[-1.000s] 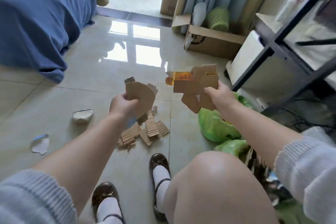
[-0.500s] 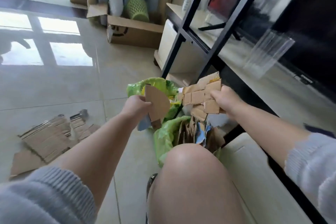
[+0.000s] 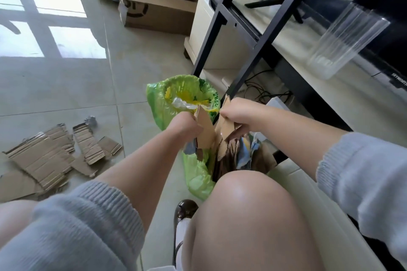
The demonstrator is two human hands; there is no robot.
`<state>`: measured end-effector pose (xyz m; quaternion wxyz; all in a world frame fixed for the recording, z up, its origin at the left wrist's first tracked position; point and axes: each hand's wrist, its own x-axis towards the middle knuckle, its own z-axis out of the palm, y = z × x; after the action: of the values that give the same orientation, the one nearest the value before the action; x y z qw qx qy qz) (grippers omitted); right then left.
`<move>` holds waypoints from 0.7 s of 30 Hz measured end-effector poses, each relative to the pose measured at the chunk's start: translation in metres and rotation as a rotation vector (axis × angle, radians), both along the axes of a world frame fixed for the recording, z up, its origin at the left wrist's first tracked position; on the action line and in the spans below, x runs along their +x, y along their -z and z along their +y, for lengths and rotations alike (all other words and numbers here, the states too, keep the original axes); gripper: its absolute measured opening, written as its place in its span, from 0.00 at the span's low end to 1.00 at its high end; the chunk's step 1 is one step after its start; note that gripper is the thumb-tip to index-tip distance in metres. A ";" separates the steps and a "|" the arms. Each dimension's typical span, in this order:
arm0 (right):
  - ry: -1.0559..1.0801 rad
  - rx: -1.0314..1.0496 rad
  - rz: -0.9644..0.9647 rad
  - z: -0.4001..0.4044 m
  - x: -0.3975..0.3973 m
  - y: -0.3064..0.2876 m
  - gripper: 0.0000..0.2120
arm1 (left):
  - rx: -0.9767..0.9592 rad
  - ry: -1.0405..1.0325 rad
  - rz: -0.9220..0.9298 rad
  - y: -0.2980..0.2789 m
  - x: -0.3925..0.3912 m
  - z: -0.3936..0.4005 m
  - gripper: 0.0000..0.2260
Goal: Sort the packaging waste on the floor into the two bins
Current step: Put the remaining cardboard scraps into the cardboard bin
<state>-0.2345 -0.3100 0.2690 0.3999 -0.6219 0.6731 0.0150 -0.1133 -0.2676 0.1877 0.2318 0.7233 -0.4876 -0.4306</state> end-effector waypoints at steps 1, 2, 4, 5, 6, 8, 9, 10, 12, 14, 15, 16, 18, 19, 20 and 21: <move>-0.003 0.018 -0.024 0.001 0.004 0.004 0.11 | 0.019 -0.025 0.055 0.003 0.002 0.000 0.04; 0.004 0.044 -0.054 0.002 0.006 0.010 0.11 | 0.044 -0.038 0.112 0.006 0.004 -0.001 0.04; 0.024 0.090 -0.075 0.001 0.008 0.024 0.10 | 0.082 -0.060 0.220 0.011 0.007 0.000 0.04; 0.040 0.110 -0.081 0.002 0.008 0.030 0.09 | 0.098 -0.061 0.277 0.013 0.007 0.001 0.05; 0.067 0.120 -0.082 0.003 0.007 0.036 0.07 | 0.118 -0.058 0.344 0.016 0.004 0.001 0.06; 0.141 0.139 -0.083 0.007 0.001 0.046 0.06 | 0.140 -0.038 0.474 0.019 -0.003 0.001 0.11; 0.166 0.150 -0.088 0.009 -0.003 0.050 0.06 | 0.142 -0.030 0.524 0.022 -0.008 0.001 0.12; 0.186 0.157 -0.101 0.010 -0.007 0.055 0.06 | 0.144 -0.023 0.562 0.025 -0.013 0.000 0.13; 0.227 0.164 -0.139 0.010 -0.015 0.064 0.06 | 0.151 -0.040 0.619 0.034 -0.020 -0.002 0.17; 0.266 0.157 -0.187 0.008 -0.019 0.069 0.10 | 0.163 -0.058 0.649 0.042 -0.024 -0.004 0.19; 0.280 0.155 -0.215 0.008 -0.022 0.070 0.12 | 0.166 -0.061 0.648 0.045 -0.026 -0.005 0.19; 0.288 0.159 -0.246 0.006 -0.024 0.071 0.13 | 0.162 -0.061 0.633 0.049 -0.029 -0.006 0.17; 0.294 0.172 -0.297 0.003 -0.028 0.072 0.13 | 0.167 -0.047 0.588 0.054 -0.035 -0.005 0.16; 0.283 0.173 -0.299 0.002 -0.031 0.073 0.13 | 0.169 -0.031 0.544 0.056 -0.037 -0.004 0.17; 0.260 0.162 -0.279 0.001 -0.034 0.076 0.13 | 0.169 -0.014 0.500 0.059 -0.040 -0.004 0.19; 0.231 0.143 -0.249 0.000 -0.036 0.080 0.13 | 0.166 -0.003 0.450 0.062 -0.041 -0.004 0.20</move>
<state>-0.2708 -0.3104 0.1886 0.5225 -0.5074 0.6826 -0.0604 -0.1547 -0.2714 0.1252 0.2750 0.6263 -0.3857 -0.6191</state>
